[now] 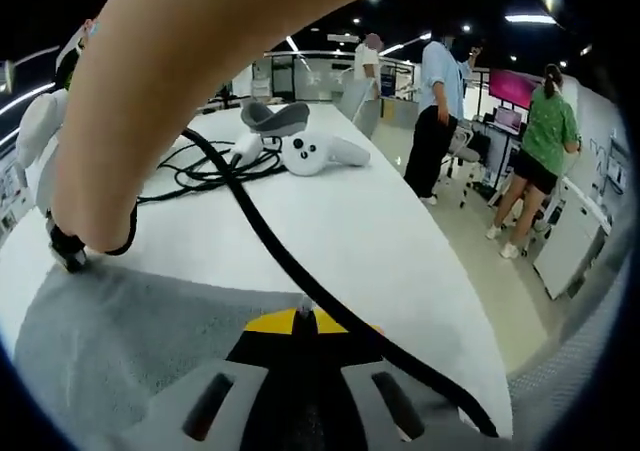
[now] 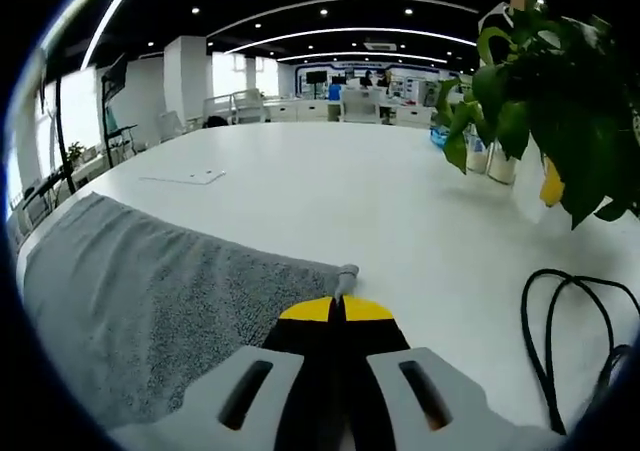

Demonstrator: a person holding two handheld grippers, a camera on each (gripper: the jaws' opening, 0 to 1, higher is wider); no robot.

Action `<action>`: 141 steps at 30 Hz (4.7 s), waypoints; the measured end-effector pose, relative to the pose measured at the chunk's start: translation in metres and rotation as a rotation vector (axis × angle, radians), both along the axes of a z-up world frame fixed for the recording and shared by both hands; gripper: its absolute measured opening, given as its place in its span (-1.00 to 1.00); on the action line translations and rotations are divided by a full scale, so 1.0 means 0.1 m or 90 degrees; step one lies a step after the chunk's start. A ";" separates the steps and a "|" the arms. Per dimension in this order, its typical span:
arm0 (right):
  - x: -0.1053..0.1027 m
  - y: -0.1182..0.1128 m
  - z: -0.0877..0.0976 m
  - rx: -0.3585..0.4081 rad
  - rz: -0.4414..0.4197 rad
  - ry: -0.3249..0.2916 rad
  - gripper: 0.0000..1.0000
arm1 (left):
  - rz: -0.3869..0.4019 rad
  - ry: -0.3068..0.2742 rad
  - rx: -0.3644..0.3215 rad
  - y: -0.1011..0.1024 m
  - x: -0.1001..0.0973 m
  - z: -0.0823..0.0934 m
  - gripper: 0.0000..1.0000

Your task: Fold the towel on the table until its edges align and the towel forms a compact rectangular stack.

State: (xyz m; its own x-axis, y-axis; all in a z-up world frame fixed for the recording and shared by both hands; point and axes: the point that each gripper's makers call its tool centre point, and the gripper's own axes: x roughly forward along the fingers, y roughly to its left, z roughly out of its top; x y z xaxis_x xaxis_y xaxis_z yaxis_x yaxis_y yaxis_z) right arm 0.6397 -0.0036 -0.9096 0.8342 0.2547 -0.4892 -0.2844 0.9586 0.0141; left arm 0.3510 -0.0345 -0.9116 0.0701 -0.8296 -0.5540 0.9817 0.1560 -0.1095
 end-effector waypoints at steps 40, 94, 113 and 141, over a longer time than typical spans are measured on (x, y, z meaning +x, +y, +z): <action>-0.03 0.11 0.34 0.251 -0.116 0.093 -1.00 | 0.151 0.018 -0.121 0.76 0.27 0.83 -0.94; -0.25 2.24 2.34 0.313 0.107 -0.011 -1.00 | 0.345 -0.111 -0.220 2.92 -0.04 2.26 -0.93; -0.39 3.15 2.62 0.299 0.169 -0.020 -1.00 | 0.428 -0.133 -0.221 3.88 -0.19 2.35 -0.93; -0.53 4.19 2.63 0.293 0.250 -0.002 -1.00 | 0.559 -0.130 -0.210 4.89 -0.36 2.22 -0.93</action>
State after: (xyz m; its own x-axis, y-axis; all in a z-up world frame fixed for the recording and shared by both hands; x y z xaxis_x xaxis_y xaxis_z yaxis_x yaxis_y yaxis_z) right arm 0.5867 0.4158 -0.6461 0.6363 0.7286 -0.2534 -0.6162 0.6777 0.4012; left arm 0.3151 0.4545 -0.6895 0.8105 -0.5464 -0.2108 0.5335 0.8374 -0.1193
